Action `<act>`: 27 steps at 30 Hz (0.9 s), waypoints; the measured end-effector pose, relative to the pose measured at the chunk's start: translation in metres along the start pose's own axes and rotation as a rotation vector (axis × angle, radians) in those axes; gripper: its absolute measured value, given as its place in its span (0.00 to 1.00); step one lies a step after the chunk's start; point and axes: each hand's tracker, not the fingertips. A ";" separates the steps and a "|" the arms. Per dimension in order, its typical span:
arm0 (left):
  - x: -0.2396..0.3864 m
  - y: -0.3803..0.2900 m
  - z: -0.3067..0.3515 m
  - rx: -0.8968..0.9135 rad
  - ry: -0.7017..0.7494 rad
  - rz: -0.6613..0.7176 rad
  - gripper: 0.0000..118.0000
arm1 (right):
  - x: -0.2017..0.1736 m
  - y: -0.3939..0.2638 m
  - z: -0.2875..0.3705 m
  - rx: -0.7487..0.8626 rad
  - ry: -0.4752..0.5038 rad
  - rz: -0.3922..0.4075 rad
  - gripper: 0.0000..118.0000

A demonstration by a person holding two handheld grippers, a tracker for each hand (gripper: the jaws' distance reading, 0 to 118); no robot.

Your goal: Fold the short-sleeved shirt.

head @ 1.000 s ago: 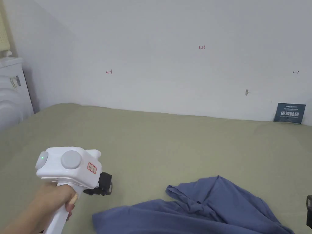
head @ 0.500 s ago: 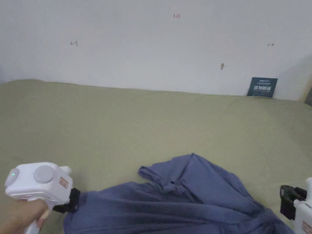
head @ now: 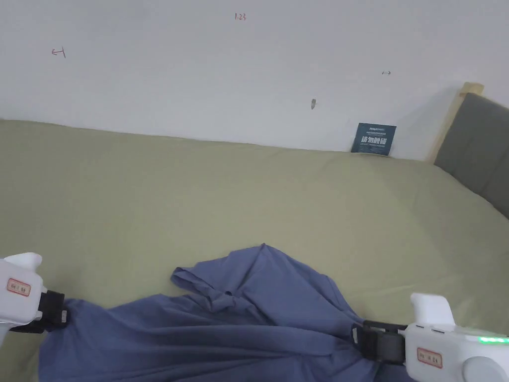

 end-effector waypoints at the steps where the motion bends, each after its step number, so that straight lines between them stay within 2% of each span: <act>1: 0.001 0.000 0.002 0.013 0.009 -0.006 0.04 | -0.001 -0.004 -0.003 -0.014 -0.011 0.004 0.95; 2: 0.001 0.001 0.005 0.031 0.014 -0.012 0.04 | -0.001 -0.007 -0.007 -0.046 -0.029 0.012 0.95; 3: 0.001 0.002 0.007 0.037 0.007 -0.013 0.04 | -0.001 -0.009 -0.009 -0.076 -0.044 0.013 0.90; 4: 0.000 0.003 0.007 0.053 0.004 -0.009 0.03 | 0.000 -0.008 -0.009 -0.101 -0.045 0.027 0.67; 5: 0.001 0.004 0.012 0.074 -0.007 -0.010 0.03 | -0.002 -0.009 -0.009 -0.097 -0.032 0.035 0.28; 6: 0.002 0.005 0.016 0.085 -0.015 -0.019 0.03 | -0.004 -0.008 -0.010 -0.087 -0.048 0.043 0.09; 7: 0.003 0.007 0.020 0.106 -0.013 -0.026 0.03 | -0.005 -0.007 -0.007 -0.065 -0.068 0.044 0.08; 14: 0.018 0.022 0.061 0.326 0.002 -0.035 0.03 | -0.013 0.035 0.028 0.142 0.008 -0.024 0.08; 27: 0.032 0.099 0.152 0.589 -0.048 -0.058 0.03 | -0.036 0.193 0.069 0.438 0.010 0.102 0.08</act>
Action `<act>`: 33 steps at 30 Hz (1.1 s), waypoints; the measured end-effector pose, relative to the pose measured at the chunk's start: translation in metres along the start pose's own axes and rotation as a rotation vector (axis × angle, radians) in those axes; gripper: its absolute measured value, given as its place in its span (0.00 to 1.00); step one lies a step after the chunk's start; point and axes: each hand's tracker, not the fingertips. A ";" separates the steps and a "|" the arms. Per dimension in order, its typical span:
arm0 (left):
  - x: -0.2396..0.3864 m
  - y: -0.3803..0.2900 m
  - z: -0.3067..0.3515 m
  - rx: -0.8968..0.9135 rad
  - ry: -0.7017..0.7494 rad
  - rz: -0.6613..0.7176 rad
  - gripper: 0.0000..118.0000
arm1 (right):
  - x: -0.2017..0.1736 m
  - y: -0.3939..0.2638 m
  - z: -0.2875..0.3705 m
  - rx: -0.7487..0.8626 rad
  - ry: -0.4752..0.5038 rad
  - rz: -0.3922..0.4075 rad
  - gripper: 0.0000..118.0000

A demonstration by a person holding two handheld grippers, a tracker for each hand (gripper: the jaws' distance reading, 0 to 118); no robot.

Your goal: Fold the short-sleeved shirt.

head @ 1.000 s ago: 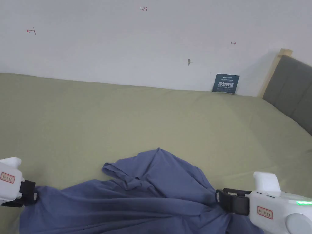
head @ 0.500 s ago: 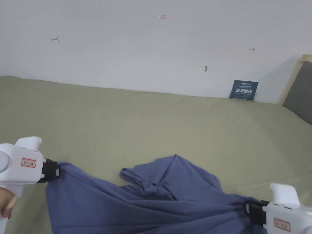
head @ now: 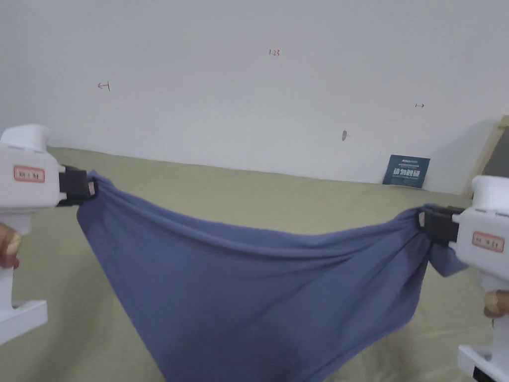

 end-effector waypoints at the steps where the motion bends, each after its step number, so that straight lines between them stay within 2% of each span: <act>1: 0.001 0.009 0.001 0.024 0.002 -0.002 0.03 | 0.000 0.011 -0.003 0.014 -0.001 0.006 0.08; 5: 0.004 0.047 0.003 0.054 -0.003 -0.028 0.03 | -0.004 0.061 -0.015 0.085 -0.014 0.081 0.08; 10: -0.003 0.099 -0.012 0.107 0.026 -0.060 0.03 | -0.002 0.116 -0.041 0.152 -0.006 0.062 0.08; 13: -0.004 0.122 -0.021 0.128 0.046 -0.088 0.03 | -0.010 0.138 -0.058 0.202 -0.078 0.150 0.08; 16: -0.007 0.138 -0.034 0.130 0.054 -0.081 0.03 | -0.011 0.153 -0.080 0.210 -0.070 0.145 0.08; 18: -0.009 0.145 -0.044 0.140 0.052 -0.070 0.03 | -0.015 0.158 -0.096 0.197 -0.132 0.232 0.08; 19: -0.009 0.147 -0.049 0.145 0.059 -0.069 0.03 | -0.016 0.158 -0.101 0.200 -0.139 0.233 0.08; 23: 0.002 0.137 -0.060 0.146 0.078 -0.081 0.03 | -0.007 0.153 -0.119 0.190 -0.107 0.125 0.08; 28: 0.003 0.095 -0.069 0.110 0.082 -0.066 0.03 | 0.006 0.115 -0.127 0.157 -0.089 0.094 0.08; 30: 0.001 0.071 -0.072 0.089 0.085 -0.071 0.03 | 0.010 0.091 -0.126 0.120 -0.079 0.042 0.08; 33: -0.003 0.030 -0.071 0.063 0.099 -0.075 0.03 | 0.016 0.052 -0.118 0.098 -0.077 0.009 0.08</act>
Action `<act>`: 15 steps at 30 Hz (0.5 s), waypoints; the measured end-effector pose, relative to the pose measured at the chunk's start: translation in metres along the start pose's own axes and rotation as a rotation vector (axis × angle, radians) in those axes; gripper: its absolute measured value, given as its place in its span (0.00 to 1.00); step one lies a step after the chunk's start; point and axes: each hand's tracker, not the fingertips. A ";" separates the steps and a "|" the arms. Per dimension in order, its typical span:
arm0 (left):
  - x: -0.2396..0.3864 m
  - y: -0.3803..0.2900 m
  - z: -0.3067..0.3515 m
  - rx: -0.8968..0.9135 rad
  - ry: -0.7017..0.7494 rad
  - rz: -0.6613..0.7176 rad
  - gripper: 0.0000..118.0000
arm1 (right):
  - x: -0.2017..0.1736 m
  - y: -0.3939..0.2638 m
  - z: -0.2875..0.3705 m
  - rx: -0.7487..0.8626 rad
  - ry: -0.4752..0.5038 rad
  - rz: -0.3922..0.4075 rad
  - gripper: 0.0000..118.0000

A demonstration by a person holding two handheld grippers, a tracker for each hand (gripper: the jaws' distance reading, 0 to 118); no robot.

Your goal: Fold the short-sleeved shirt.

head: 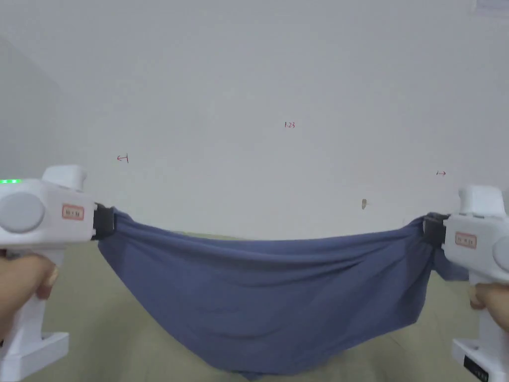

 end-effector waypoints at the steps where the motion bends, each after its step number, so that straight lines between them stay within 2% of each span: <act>1: 0.000 -0.012 0.001 -0.006 0.003 -0.002 0.03 | -0.001 -0.011 0.005 -0.006 0.001 -0.005 0.08; 7: 0.001 -0.103 0.029 -0.049 0.007 0.000 0.03 | 0.011 -0.090 0.044 -0.072 -0.004 -0.063 0.08; 15: -0.006 -0.203 0.087 -0.101 -0.008 0.043 0.03 | 0.021 -0.183 0.123 -0.158 0.004 -0.093 0.08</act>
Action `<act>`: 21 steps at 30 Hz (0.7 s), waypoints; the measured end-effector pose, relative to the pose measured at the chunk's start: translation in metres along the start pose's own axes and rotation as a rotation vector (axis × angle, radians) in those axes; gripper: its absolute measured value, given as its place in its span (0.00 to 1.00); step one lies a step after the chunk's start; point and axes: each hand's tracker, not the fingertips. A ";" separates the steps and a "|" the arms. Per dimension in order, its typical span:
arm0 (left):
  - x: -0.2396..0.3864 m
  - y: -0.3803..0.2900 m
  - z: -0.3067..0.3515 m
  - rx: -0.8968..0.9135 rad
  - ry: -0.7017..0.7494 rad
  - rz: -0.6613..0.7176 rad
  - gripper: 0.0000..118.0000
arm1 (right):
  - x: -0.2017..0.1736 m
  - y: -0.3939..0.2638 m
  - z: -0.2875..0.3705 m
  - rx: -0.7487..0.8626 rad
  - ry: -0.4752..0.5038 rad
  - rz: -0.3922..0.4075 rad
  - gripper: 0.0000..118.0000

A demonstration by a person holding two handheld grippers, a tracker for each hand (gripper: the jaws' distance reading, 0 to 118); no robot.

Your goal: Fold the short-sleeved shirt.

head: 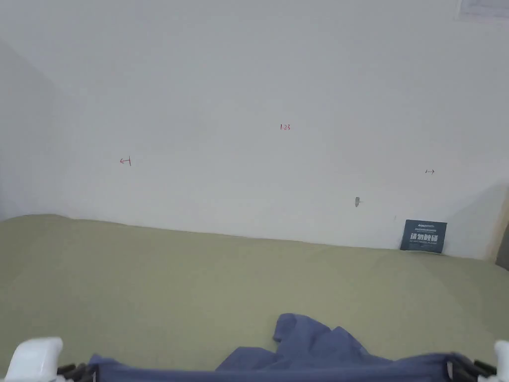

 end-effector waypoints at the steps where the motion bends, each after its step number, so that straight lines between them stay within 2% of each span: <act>1: -0.002 -0.006 0.005 -0.008 0.001 0.012 0.03 | 0.002 -0.011 0.007 -0.013 -0.002 -0.002 0.08; 5: -0.011 -0.048 0.023 -0.059 0.012 0.045 0.03 | 0.005 -0.054 0.034 -0.080 0.007 -0.039 0.08; 9: -0.024 -0.084 0.032 -0.126 0.026 0.101 0.03 | -0.002 -0.087 0.049 -0.133 0.001 0.019 0.08; 14: -0.037 -0.118 0.043 -0.194 0.034 0.134 0.03 | -0.003 -0.115 0.066 -0.180 -0.003 0.005 0.08; 18: -0.042 -0.137 0.045 -0.235 0.024 0.102 0.03 | 0.002 -0.126 0.072 -0.214 -0.021 -0.027 0.08; 21: -0.037 -0.137 0.049 -0.225 0.012 0.085 0.06 | 0.000 -0.123 0.076 -0.216 0.004 -0.044 0.08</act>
